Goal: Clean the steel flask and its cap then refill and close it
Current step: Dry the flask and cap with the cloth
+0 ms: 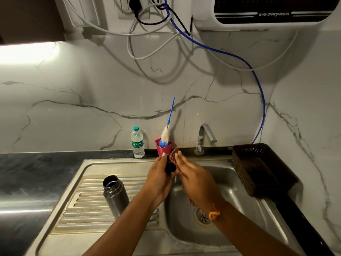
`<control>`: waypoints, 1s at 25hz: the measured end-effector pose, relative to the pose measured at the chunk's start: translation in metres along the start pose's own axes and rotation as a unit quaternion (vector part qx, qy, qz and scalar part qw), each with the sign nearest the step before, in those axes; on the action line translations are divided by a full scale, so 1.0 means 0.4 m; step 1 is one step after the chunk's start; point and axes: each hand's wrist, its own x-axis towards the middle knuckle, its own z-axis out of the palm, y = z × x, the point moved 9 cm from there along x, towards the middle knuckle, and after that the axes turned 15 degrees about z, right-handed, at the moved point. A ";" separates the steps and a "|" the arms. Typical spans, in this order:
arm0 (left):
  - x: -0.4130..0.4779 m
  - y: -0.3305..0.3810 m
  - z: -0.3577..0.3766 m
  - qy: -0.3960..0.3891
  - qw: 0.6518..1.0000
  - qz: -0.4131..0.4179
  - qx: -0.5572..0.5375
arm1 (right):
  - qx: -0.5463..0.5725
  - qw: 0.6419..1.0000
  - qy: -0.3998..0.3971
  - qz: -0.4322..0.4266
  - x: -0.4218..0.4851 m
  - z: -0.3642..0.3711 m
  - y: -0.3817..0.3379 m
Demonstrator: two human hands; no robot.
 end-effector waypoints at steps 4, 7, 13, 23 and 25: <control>-0.009 0.013 -0.005 -0.042 0.985 0.035 0.166 | -0.012 0.999 -0.033 -0.001 0.004 -0.005 -0.014; -0.016 0.022 0.012 -0.056 0.975 0.054 0.209 | -0.031 0.994 -0.088 0.064 0.059 -0.009 -0.005; -0.014 0.036 0.031 0.053 0.995 -0.034 -0.073 | -0.063 0.991 0.027 -0.115 -0.005 -0.003 -0.065; 0.002 0.063 0.001 -0.018 0.986 0.028 0.165 | 0.254 0.964 -0.056 0.047 0.026 -0.012 0.012; 0.011 0.077 -0.004 -0.041 0.952 0.075 0.295 | 0.215 0.969 -0.093 0.076 0.055 -0.009 0.021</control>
